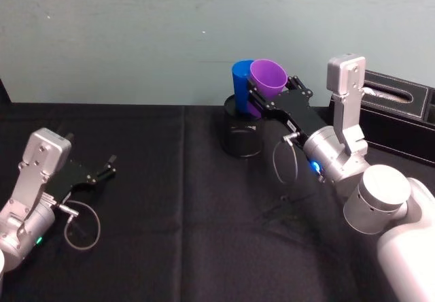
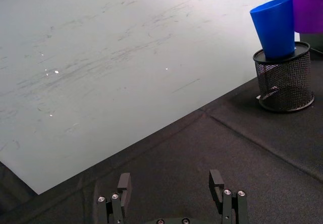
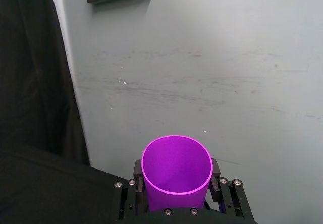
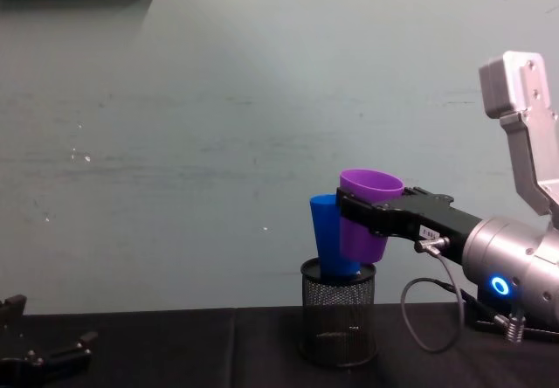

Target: Pick up one cup with a gripper and tap it against the other cup.

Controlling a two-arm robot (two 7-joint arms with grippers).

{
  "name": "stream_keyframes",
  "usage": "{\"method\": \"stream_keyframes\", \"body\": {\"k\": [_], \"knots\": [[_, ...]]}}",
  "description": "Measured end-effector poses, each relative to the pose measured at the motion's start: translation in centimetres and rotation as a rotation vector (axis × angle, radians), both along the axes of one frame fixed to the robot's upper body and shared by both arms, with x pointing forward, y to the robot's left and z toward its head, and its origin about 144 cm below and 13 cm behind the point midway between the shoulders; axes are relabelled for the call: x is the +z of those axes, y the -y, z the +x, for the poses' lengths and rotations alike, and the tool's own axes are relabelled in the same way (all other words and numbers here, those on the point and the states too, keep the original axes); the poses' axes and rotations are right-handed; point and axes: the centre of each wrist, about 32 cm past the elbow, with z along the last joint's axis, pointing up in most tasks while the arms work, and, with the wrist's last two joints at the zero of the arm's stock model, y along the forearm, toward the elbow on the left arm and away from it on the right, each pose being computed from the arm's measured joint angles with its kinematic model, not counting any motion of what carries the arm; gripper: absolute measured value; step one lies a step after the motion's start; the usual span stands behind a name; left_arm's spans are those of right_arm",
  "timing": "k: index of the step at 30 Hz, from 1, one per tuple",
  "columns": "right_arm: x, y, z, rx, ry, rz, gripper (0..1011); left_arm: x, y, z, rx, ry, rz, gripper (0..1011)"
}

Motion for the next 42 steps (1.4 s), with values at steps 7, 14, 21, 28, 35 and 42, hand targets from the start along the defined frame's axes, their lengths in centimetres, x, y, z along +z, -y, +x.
{"method": "stream_keyframes", "body": {"k": [7, 14, 21, 28, 35, 42], "knots": [[0.1, 0.5, -0.7, -0.005, -0.007, -0.009, 732, 0.0, 0.0, 0.0, 0.000, 0.000, 0.000, 1011], [0.2, 1.0, -1.7, 0.001, -0.013, -0.011, 732, 0.0, 0.0, 0.0, 0.000, 0.000, 0.000, 1011], [0.7, 1.3, -2.7, 0.007, -0.019, -0.020, 732, 0.0, 0.0, 0.0, 0.000, 0.000, 0.000, 1011], [1.1, 1.7, -3.7, 0.011, -0.024, -0.031, 732, 0.0, 0.0, 0.0, 0.000, 0.000, 0.000, 1011], [1.0, 2.0, -4.2, 0.009, -0.034, -0.039, 732, 0.0, 0.0, 0.0, 0.000, 0.000, 0.000, 1011], [1.0, 2.0, -4.1, 0.009, -0.034, -0.038, 731, 0.0, 0.0, 0.0, 0.000, 0.000, 0.000, 1011]]}}
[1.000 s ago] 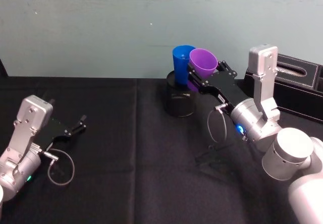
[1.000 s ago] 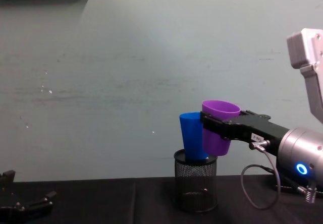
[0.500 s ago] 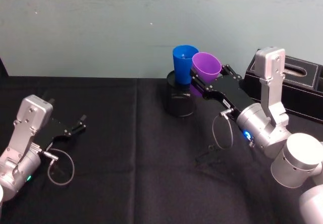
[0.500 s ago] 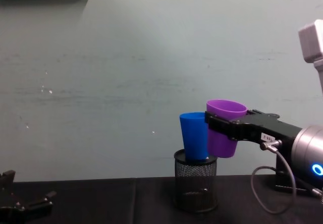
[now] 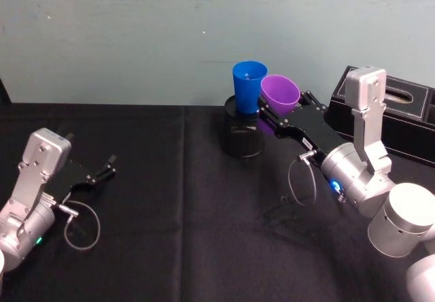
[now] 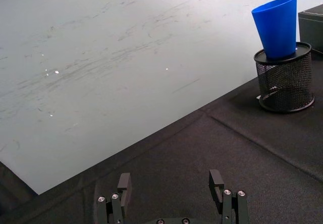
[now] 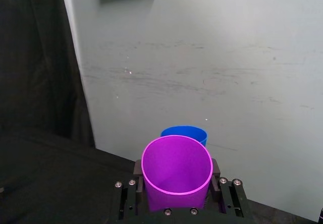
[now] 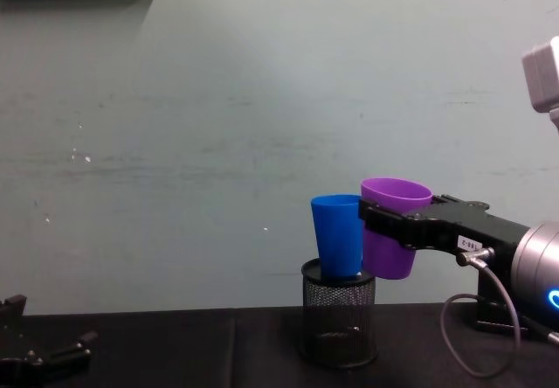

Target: Pick up one cup with a gripper and tap it against the other cup.

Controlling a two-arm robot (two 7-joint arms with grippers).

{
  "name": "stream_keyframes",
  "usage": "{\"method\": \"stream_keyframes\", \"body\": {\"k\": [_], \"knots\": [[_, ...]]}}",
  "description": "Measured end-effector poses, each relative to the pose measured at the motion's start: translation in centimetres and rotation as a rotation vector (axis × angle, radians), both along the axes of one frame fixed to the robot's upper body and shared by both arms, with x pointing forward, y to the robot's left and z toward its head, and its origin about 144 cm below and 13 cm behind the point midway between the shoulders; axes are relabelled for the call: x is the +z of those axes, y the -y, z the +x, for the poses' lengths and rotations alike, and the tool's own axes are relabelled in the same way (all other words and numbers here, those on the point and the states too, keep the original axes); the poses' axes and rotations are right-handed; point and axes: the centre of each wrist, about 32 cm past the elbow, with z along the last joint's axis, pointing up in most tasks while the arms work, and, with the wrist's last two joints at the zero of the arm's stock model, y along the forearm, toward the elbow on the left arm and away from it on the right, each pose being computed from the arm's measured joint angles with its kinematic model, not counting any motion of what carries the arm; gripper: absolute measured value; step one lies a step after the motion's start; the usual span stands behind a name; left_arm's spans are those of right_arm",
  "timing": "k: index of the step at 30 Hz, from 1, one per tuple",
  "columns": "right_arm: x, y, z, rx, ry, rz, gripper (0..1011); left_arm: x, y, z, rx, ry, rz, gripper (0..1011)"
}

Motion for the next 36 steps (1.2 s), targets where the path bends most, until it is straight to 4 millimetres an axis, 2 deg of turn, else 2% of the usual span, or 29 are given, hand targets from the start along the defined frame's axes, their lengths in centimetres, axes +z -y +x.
{"method": "stream_keyframes", "body": {"k": [36], "knots": [[0.04, -0.07, 0.12, 0.000, 0.004, 0.001, 732, 0.00, 0.00, 0.00, 0.000, 0.000, 0.000, 1011]]}}
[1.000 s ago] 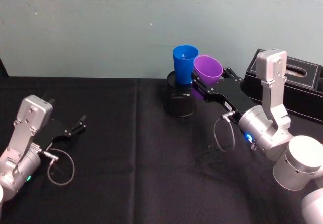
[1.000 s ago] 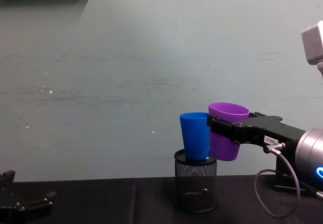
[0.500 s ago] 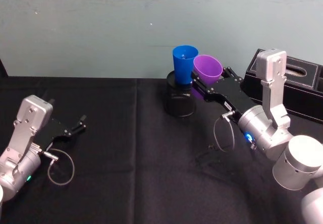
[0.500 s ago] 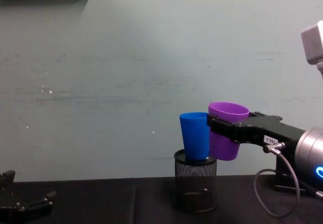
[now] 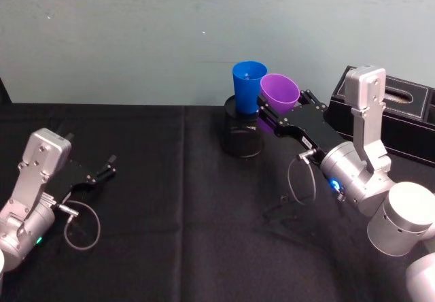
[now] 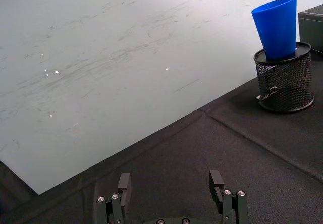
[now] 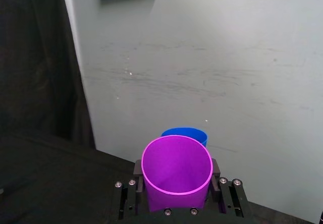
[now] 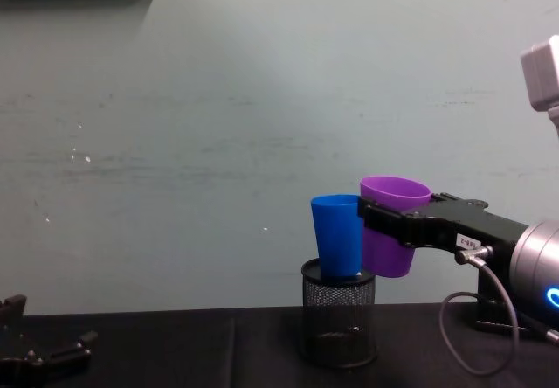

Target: Pick up one cup with a gripper and tap it against the other cup.

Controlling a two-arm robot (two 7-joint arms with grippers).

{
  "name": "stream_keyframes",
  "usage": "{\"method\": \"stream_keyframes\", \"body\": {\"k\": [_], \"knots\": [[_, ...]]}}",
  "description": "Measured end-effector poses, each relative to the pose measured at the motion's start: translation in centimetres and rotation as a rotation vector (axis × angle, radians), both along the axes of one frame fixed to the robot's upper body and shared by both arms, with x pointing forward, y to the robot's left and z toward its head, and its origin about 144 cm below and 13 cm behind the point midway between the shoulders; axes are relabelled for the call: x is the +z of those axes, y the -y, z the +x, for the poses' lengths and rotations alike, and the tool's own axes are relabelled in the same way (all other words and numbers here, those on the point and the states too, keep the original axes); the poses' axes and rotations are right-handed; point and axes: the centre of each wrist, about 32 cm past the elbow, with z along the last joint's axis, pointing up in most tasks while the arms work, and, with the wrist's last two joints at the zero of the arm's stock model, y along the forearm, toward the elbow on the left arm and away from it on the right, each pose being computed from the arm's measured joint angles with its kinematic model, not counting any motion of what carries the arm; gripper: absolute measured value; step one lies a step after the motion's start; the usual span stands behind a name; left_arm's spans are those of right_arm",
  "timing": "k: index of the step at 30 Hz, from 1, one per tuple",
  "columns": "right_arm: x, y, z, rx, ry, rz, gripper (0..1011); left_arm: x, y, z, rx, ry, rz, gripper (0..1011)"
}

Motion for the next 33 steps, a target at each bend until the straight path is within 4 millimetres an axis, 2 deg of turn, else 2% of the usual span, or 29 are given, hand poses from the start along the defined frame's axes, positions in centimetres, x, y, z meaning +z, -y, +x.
{"method": "stream_keyframes", "body": {"k": [14, 33], "knots": [[1.0, 0.8, -1.8, 0.039, 0.000, -0.031, 732, 0.0, 0.0, 0.0, 0.000, 0.000, 0.000, 1011], [1.0, 2.8, -4.7, 0.033, -0.040, -0.025, 732, 0.0, 0.0, 0.0, 0.000, 0.000, 0.000, 1011]]}}
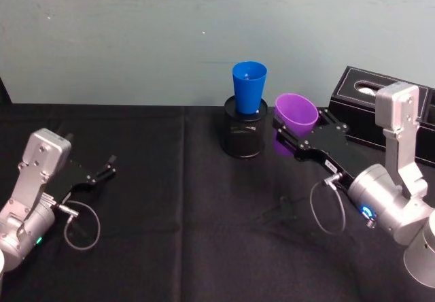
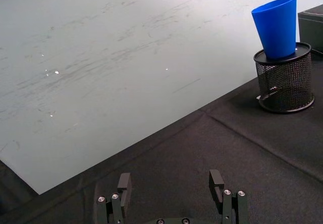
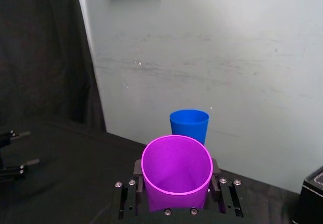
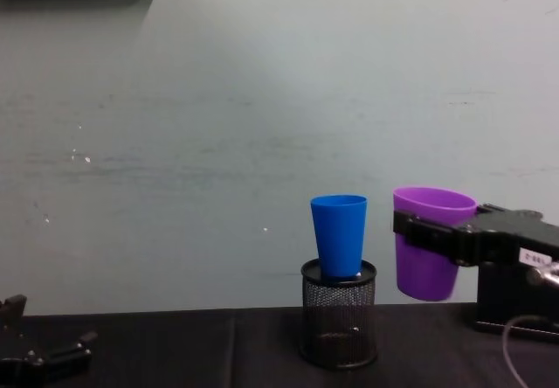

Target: Pick up one cup with a gripper and tap it against the other cup.

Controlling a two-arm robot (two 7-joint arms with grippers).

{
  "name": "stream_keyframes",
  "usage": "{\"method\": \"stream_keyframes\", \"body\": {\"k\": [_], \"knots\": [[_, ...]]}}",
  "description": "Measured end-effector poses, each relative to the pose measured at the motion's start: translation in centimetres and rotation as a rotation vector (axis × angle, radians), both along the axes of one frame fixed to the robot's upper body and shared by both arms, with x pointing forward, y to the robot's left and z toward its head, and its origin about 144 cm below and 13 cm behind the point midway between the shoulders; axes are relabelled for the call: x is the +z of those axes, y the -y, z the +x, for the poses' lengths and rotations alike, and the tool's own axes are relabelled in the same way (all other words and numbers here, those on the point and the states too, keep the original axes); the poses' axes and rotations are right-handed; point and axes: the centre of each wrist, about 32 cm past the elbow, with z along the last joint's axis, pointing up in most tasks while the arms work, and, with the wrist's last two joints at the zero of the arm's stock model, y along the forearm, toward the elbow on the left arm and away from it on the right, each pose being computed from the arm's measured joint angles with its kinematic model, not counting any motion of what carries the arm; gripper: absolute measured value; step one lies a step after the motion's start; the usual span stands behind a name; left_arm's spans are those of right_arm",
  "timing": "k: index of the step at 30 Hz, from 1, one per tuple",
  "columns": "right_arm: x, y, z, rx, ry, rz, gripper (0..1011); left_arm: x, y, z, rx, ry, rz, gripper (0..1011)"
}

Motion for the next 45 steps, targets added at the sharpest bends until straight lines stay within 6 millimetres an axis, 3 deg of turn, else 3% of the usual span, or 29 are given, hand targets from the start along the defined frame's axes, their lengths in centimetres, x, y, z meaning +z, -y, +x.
{"method": "stream_keyframes", "body": {"k": [21, 45], "knots": [[-1.8, 0.5, -1.8, 0.030, -0.055, -0.009, 731, 0.0, 0.0, 0.0, 0.000, 0.000, 0.000, 1011], [-4.7, 0.9, -2.5, 0.043, -0.069, -0.021, 732, 0.0, 0.0, 0.0, 0.000, 0.000, 0.000, 1011]]}}
